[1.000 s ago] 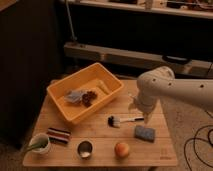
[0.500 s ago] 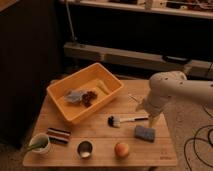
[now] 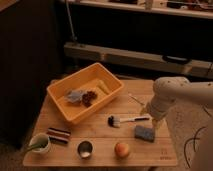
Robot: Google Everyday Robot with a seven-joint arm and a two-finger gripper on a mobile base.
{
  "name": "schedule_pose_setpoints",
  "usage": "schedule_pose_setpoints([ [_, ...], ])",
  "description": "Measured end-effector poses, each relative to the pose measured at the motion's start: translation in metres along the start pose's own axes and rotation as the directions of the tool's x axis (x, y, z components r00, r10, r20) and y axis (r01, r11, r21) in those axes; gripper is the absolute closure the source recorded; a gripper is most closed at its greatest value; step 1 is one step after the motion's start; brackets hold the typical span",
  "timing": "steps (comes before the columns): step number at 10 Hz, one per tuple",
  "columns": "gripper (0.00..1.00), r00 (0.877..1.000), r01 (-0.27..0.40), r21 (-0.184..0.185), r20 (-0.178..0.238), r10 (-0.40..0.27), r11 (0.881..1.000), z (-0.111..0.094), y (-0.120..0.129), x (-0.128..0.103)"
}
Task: Place sponge in metal cup
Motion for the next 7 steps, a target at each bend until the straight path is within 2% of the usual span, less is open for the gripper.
schedule_pose_setpoints([
  [4,0.35,1.000,-0.018,0.005,-0.014,0.018,1.000,0.017,-0.006,-0.004],
  [5,0.35,0.999,0.029,-0.016,-0.027,-0.029,0.999,0.014,-0.004,-0.001],
  [6,0.35,0.993,0.110,-0.037,-0.042,-0.111,0.993,0.010,0.000,0.004],
  [7,0.35,0.978,0.201,-0.053,-0.052,-0.204,0.978,0.006,0.001,0.010],
])
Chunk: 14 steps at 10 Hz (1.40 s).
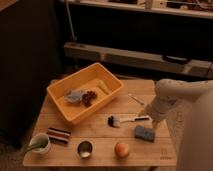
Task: Place sponge in metal cup
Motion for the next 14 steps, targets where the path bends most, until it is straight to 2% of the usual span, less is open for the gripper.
schedule_pose_setpoints([
  [1,0.35,0.992,0.124,-0.010,-0.020,-0.124,0.992,-0.004,0.002,0.009],
  [2,0.35,0.972,0.231,-0.017,-0.036,-0.232,0.973,-0.007,0.003,0.015],
  [3,0.35,0.939,0.341,-0.010,-0.049,-0.341,0.940,-0.008,0.007,0.023],
  [4,0.35,0.908,0.416,-0.009,-0.060,-0.415,0.909,-0.009,0.011,0.029],
  [5,0.35,0.880,0.471,-0.005,-0.067,-0.470,0.882,-0.011,0.011,0.032],
  [6,0.35,0.870,0.490,-0.005,-0.070,-0.489,0.872,-0.012,0.011,0.033],
  [7,0.35,0.865,0.497,-0.006,-0.071,-0.496,0.868,-0.011,0.012,0.034],
  [8,0.35,0.850,0.523,-0.017,-0.067,-0.523,0.852,-0.012,0.011,0.035],
  [9,0.35,0.814,0.575,-0.044,-0.066,-0.577,0.817,-0.013,0.009,0.037],
  [10,0.35,0.763,0.639,-0.075,-0.065,-0.643,0.766,-0.014,0.007,0.038],
  [11,0.35,0.676,0.725,-0.119,-0.062,-0.734,0.678,-0.017,0.003,0.039],
  [13,0.35,0.484,0.856,-0.188,-0.038,-0.874,0.482,-0.025,-0.008,0.041],
  [14,0.35,0.389,0.902,-0.203,-0.003,-0.921,0.382,-0.030,-0.011,0.040],
])
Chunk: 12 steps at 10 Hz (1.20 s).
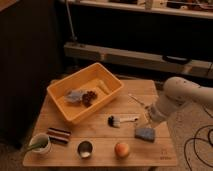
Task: Place sponge in metal cup
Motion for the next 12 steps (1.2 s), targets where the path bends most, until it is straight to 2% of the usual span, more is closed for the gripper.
schedule_pose_setpoints([
  [2,0.35,0.990,0.139,-0.006,0.023,-0.139,0.990,-0.008,-0.001,0.004],
  [3,0.35,0.984,0.173,-0.007,0.028,-0.173,0.985,-0.010,-0.001,0.005],
  [4,0.35,0.979,0.201,-0.007,0.033,-0.201,0.980,-0.011,0.000,0.004],
  [5,0.35,0.980,0.197,-0.010,0.035,-0.197,0.980,-0.010,0.000,0.005],
  [6,0.35,0.979,0.193,-0.011,0.061,-0.192,0.981,-0.009,0.000,0.006],
  [7,0.35,0.968,0.229,-0.008,0.111,-0.227,0.973,-0.006,-0.005,0.015],
  [8,0.35,0.942,0.303,0.012,0.149,-0.301,0.953,-0.003,-0.012,0.023],
  [9,0.35,0.901,0.401,0.027,0.169,-0.400,0.916,-0.001,-0.017,0.029],
  [10,0.35,0.870,0.460,0.041,0.180,-0.459,0.887,0.000,-0.024,0.034],
  [11,0.35,0.817,0.542,0.062,0.195,-0.543,0.838,0.000,-0.033,0.043],
  [12,0.35,0.777,0.595,0.074,0.203,-0.596,0.800,0.001,-0.035,0.046],
])
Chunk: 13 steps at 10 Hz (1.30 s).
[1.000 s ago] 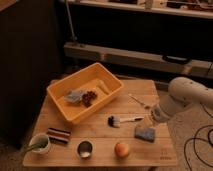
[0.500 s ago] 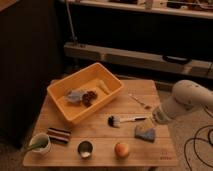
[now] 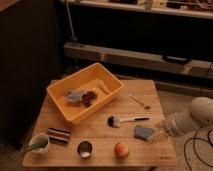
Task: Place sponge in metal cup
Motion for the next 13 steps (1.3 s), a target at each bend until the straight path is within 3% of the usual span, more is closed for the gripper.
schedule_pose_setpoints([
  [1,0.35,0.999,0.040,-0.001,0.006,-0.040,0.999,0.000,0.000,0.004],
  [3,0.35,0.998,0.046,0.005,0.034,-0.046,0.999,0.000,0.001,0.001],
  [4,0.35,0.996,0.055,0.027,0.068,-0.057,0.998,0.001,0.002,-0.002],
  [6,0.35,0.977,0.141,0.127,0.143,-0.158,0.982,0.001,0.002,0.001],
  [8,0.35,0.965,0.176,0.174,0.166,-0.205,0.969,0.000,0.002,-0.001],
  [11,0.35,0.958,0.229,0.171,0.135,-0.253,0.958,0.004,0.000,-0.004],
  [13,0.35,0.929,0.344,0.147,0.093,-0.359,0.927,0.020,-0.020,-0.014],
])
